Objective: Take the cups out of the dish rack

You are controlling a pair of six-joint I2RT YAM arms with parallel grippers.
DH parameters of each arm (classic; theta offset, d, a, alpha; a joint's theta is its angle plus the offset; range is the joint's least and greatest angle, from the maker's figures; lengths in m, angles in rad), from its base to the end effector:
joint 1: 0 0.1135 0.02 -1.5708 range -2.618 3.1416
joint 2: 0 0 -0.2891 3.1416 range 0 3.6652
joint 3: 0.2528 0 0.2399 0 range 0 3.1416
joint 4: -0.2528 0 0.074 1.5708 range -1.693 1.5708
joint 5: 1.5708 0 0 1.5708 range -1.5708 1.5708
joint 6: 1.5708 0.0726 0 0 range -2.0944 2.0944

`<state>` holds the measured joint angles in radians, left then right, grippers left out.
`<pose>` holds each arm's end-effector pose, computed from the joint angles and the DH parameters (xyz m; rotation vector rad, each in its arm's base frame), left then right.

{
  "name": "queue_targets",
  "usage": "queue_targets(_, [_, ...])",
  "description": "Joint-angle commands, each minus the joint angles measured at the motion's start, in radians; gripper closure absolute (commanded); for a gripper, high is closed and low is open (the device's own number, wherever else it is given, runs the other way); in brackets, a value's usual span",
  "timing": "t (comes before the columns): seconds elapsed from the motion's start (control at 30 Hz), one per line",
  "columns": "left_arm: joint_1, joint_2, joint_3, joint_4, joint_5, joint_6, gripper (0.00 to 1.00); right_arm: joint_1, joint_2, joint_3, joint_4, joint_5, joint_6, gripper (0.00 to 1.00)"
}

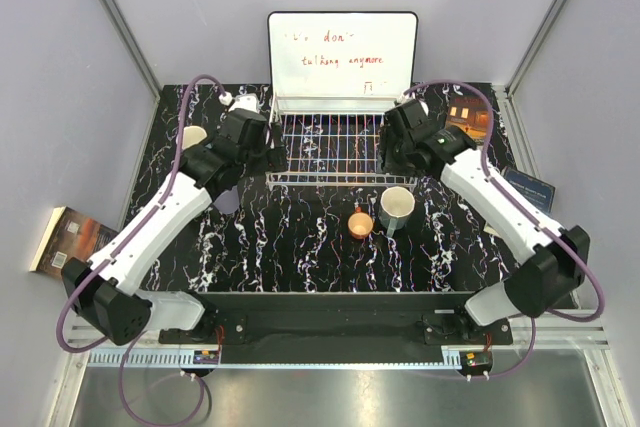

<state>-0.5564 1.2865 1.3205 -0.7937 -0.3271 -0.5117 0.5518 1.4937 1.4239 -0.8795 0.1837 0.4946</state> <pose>0.2437 -0.1241 0.3605 -0.1106 2.2847 -0.1746 0.2780 0.1556 0.3272 0.0025 2.5086 0.2023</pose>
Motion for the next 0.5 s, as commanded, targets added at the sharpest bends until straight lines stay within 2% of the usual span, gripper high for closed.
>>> queue_targets(0.0, [-0.002, 0.023, 0.052, 0.027, -0.058, 0.054, 0.01, 0.008, -0.062, 0.043, 0.023, 0.088, -0.07, 0.41])
queue_targets(0.13, [-0.002, 0.04, 0.069, 0.028, -0.076, 0.108, 0.01, 0.007, -0.113, 0.006, 0.076, 0.134, -0.111, 0.29])
queue_targets(0.17, [0.0, 0.045, 0.081, 0.03, -0.073, 0.128, 0.01, 0.008, -0.139, -0.005, 0.108, 0.158, -0.117, 0.2])
queue_targets(0.3, [0.001, 0.065, 0.101, 0.033, -0.055, 0.134, 0.01, 0.008, -0.225, -0.087, 0.223, 0.276, -0.16, 0.0])
queue_targets(0.37, [0.003, 0.08, 0.106, 0.039, -0.02, 0.127, 0.01, 0.008, -0.289, -0.127, 0.327, 0.37, -0.174, 0.0])
queue_targets(0.47, [0.003, 0.12, 0.115, 0.042, 0.023, 0.111, 0.01, 0.008, -0.36, -0.235, 0.506, 0.422, -0.22, 0.0])
